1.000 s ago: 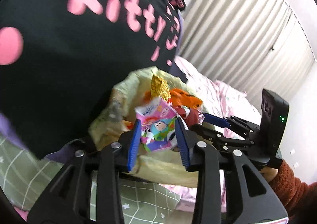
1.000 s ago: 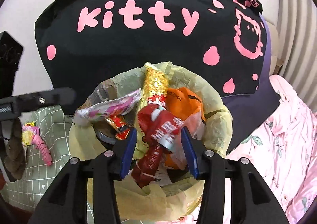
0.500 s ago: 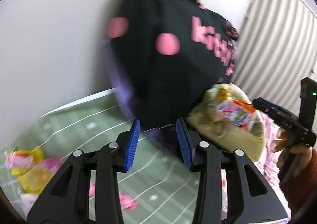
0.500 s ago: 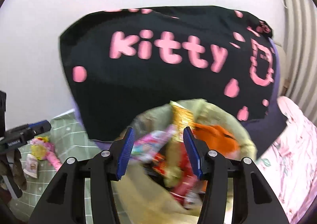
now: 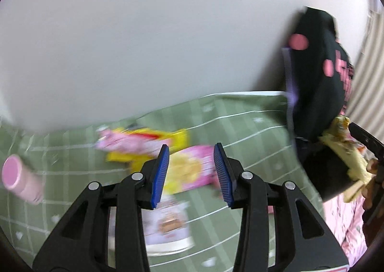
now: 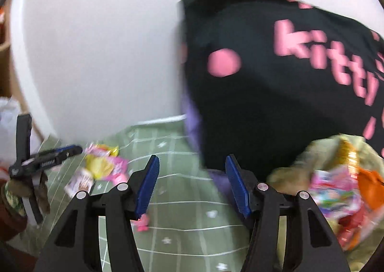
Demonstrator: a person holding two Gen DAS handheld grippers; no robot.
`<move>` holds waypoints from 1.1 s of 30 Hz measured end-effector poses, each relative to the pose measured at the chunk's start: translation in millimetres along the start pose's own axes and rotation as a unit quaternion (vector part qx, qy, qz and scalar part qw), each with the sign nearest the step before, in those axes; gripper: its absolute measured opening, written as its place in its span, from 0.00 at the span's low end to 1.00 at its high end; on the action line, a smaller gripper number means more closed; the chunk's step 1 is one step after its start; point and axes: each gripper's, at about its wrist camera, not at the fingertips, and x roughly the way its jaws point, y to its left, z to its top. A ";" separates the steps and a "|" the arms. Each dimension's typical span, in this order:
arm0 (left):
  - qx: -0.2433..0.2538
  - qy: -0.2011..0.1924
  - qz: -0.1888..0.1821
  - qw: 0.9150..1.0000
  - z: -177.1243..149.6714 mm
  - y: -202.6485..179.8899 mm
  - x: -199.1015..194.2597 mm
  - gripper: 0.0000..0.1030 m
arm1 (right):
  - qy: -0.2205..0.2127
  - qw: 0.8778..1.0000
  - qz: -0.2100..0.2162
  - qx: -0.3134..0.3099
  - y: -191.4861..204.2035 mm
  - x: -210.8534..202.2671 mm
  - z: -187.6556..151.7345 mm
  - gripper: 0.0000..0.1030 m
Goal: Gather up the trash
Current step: 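Move both grippers back over the remaining wrappers on the table, then grasp the pink wrapper strip with the right gripper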
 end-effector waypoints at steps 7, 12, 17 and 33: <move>-0.037 0.011 0.037 0.999 -24.3 49.0 -19.4 0.36 | 0.045 0.994 0.080 -0.064 66.0 61.4 -1.5 0.51; -0.037 0.017 0.044 0.998 -35.6 62.9 -34.2 0.36 | 0.063 0.980 0.146 -0.118 122.3 110.9 2.6 0.51; -0.041 0.023 0.044 0.998 -41.4 70.3 -42.2 0.36 | 0.090 0.964 0.183 -0.172 171.8 170.6 6.3 0.51; -0.066 0.030 0.055 0.996 -62.9 90.5 -56.6 0.36 | 0.196 0.934 0.168 -0.247 243.8 257.6 -13.4 0.11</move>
